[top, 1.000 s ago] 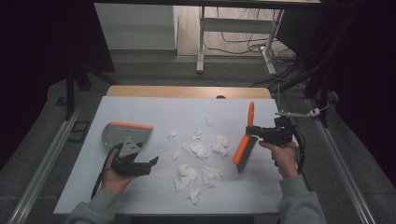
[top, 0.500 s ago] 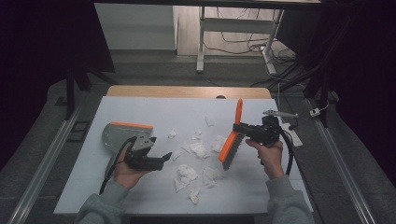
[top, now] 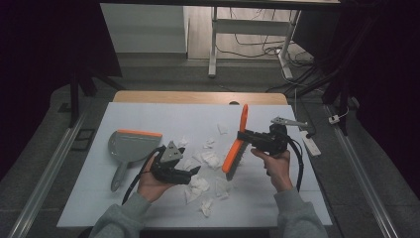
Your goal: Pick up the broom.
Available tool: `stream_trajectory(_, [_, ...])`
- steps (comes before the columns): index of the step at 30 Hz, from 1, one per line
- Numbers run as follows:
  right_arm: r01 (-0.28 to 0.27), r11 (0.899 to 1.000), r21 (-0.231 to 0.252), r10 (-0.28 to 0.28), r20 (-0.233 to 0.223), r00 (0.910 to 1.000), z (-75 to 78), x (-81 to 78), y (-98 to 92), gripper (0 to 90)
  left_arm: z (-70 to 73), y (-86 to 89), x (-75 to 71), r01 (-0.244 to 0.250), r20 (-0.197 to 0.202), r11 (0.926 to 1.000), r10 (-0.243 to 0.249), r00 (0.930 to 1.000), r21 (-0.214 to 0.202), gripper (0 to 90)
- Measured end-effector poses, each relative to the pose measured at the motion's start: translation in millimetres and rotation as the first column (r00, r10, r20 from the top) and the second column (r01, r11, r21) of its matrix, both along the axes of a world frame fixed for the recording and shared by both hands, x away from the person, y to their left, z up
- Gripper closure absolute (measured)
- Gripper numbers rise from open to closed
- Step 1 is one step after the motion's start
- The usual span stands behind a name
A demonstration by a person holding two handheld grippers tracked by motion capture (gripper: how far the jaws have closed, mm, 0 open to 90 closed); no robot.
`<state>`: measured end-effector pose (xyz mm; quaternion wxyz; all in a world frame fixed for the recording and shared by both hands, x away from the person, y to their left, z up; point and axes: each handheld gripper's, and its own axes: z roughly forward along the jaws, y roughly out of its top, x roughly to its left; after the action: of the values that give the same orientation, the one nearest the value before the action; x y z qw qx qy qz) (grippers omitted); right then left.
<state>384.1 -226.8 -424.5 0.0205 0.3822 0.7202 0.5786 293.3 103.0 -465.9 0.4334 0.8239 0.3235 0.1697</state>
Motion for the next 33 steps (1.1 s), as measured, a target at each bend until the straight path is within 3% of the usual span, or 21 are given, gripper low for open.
stream_trajectory(7, [0.022, 1.0, 0.014, -0.022, 0.027, 0.9994, 1.7, -4.5, 7.2, 71.0, -1.2, -8.5, -0.3, 0.021, -0.004, 0.9998, -0.021, 0.9998, -0.001, 18.9])
stream_trajectory(10, [0.034, 0.999, 0.023, -0.035, 0.035, 0.9988, 1.3, -6.2, 12.0, 71.0, -2.1, -15.6, -1.5, 0.036, 0.002, 0.9992, -0.036, 0.9994, 0.017, 18.9])
stream_trajectory(17, [0.047, 0.997, 0.059, -0.048, 0.02, 0.9986, -8.7, -9.4, 27.2, 71.0, -5.8, -36.2, -2.8, 0.078, 0.005, 0.9967, -0.078, 0.997, 0.022, 19.5])
stream_trajectory(23, [0.081, 0.992, 0.093, -0.083, 0.016, 0.9965, -15.0, -13.8, 38.2, 71.0, -12.6, -53.2, -0.1, 0.075, 0.03, 0.9971, -0.076, 0.9967, 0.012, 22.9])
stream_trajectory(29, [0.09, 0.988, 0.125, -0.091, 0.004, 0.9959, -19.0, -15.7, 41.4, 71.0, -17.6, -59.4, 2.3, 0.048, 0.063, 0.9986, -0.047, 0.9969, -0.022, 33.5])
stream_trajectory(33, [0.102, 0.981, 0.164, -0.101, -0.016, 0.9948, -20.5, -15.9, 40.2, 71.0, -22.8, -60.6, 5.6, 0.02, 0.067, 0.9993, -0.018, 0.9976, -0.032, 46.8])
